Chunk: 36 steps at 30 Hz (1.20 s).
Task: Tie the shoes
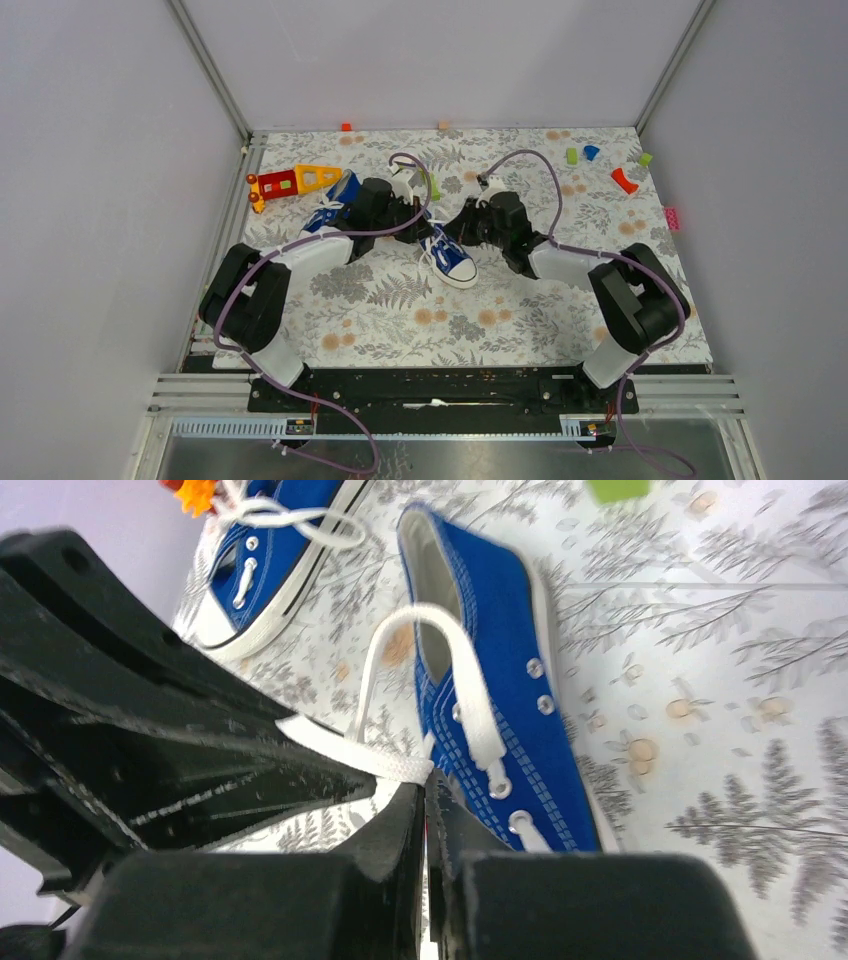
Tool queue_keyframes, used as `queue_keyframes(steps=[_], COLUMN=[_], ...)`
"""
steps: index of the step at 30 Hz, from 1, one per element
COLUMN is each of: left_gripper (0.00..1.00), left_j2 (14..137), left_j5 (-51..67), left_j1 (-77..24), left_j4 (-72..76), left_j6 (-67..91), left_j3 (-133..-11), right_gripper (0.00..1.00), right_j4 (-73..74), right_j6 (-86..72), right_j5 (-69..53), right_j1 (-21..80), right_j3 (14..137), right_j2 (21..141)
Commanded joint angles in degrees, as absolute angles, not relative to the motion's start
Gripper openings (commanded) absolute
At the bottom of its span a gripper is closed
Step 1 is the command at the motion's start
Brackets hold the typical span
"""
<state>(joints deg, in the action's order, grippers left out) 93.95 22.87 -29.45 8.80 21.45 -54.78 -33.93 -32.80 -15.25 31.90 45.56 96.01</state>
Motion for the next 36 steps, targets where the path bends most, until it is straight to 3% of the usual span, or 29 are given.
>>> queue_keyframes(steps=[1,14,20,32,36], left_gripper=[0.00,0.00,0.00,0.00,0.00], left_j2=[90.50,90.05,90.04,89.68,89.61], left_j5=[23.49,21.15,19.49,21.09,21.13], left_j1=[-29.62,-29.60,-29.62,-29.62,-29.62], left_j4=[11.22,9.37,9.94,13.08,13.49], left_j6=[18.90,13.01,10.22,11.37,11.12], left_j3=[-54.46,-53.89,-53.23,-50.90,-50.71], right_gripper=[0.00,0.00,0.13,0.23,0.42], right_j4=[-21.28,9.38,19.30,19.13,17.40], right_j6=[-24.03,-16.59,-13.26,-11.48,-12.02], right_j5=[-4.39,-10.70,-13.19,5.54,-2.89], right_j1=[31.72,27.85,26.82,26.89,26.89], right_j3=[52.53,75.44,84.75,75.72,73.79], right_j2=[89.13,96.65,100.95,95.71,94.89])
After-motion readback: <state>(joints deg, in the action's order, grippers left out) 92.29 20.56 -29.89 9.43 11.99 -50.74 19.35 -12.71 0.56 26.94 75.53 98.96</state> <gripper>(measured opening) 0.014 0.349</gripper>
